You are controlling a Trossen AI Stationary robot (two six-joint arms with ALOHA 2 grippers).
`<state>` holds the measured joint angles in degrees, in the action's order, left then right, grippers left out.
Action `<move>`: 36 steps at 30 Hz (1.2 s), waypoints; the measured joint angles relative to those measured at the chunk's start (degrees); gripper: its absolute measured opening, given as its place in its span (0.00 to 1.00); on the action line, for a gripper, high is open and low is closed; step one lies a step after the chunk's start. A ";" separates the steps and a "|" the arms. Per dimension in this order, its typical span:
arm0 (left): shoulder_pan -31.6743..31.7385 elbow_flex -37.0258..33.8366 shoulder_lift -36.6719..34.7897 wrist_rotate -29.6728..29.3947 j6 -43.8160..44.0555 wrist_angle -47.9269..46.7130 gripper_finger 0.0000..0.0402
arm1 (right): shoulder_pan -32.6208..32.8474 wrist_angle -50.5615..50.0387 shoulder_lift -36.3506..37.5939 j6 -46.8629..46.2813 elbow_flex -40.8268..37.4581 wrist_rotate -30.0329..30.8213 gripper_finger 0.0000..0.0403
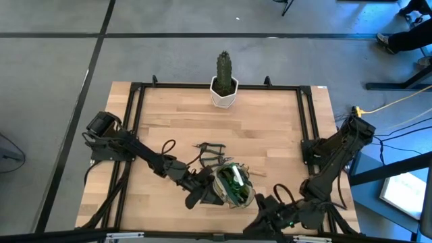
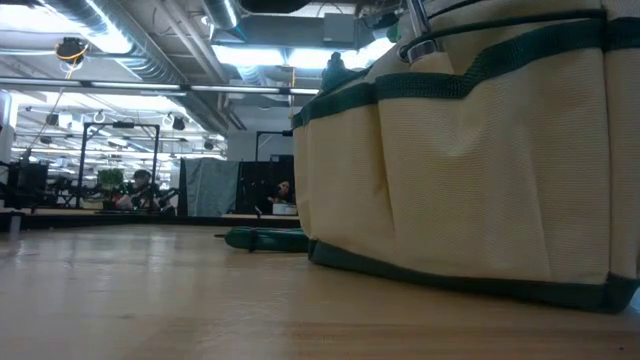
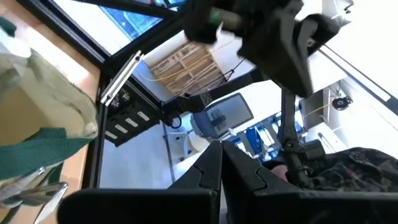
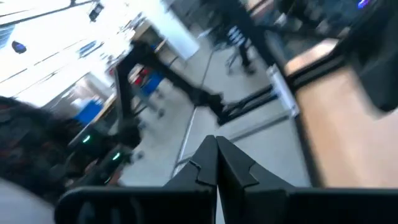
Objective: Pick & Place Garden tools in Gardening bag
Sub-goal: Put the shear scissors into the gardening bag
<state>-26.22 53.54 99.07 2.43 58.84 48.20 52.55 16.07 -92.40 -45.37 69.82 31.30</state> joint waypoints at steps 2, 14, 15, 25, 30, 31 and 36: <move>0.03 0.00 0.00 -0.72 -0.12 0.01 0.01 | 0.16 -0.24 -0.47 -1.50 0.00 -2.80 0.00; 5.39 -0.01 0.00 -6.87 -1.69 -0.01 0.00 | -1.04 -4.85 -0.75 -0.74 -0.02 -7.40 0.01; 6.01 0.00 0.00 -6.93 -1.32 -0.04 0.00 | -1.47 -5.26 -0.71 -0.72 -0.02 -8.76 0.01; 12.17 -0.02 0.00 -5.37 -0.07 0.00 0.00 | -3.10 10.81 8.73 0.80 -17.50 -10.78 0.01; 15.05 -0.02 0.00 -5.15 0.42 0.46 0.00 | -4.35 13.49 16.05 1.40 -25.00 -11.94 0.01; 15.83 -0.02 0.00 -5.07 0.78 0.44 0.00 | -4.62 13.16 17.67 2.01 -26.31 -12.04 0.01; 19.57 -0.02 0.00 -5.02 2.94 0.16 0.01 | -6.59 9.98 26.10 4.50 -31.68 -15.23 0.01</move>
<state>-6.65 53.52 99.07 -2.59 61.78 48.36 45.96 26.05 -66.30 -40.87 38.14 16.07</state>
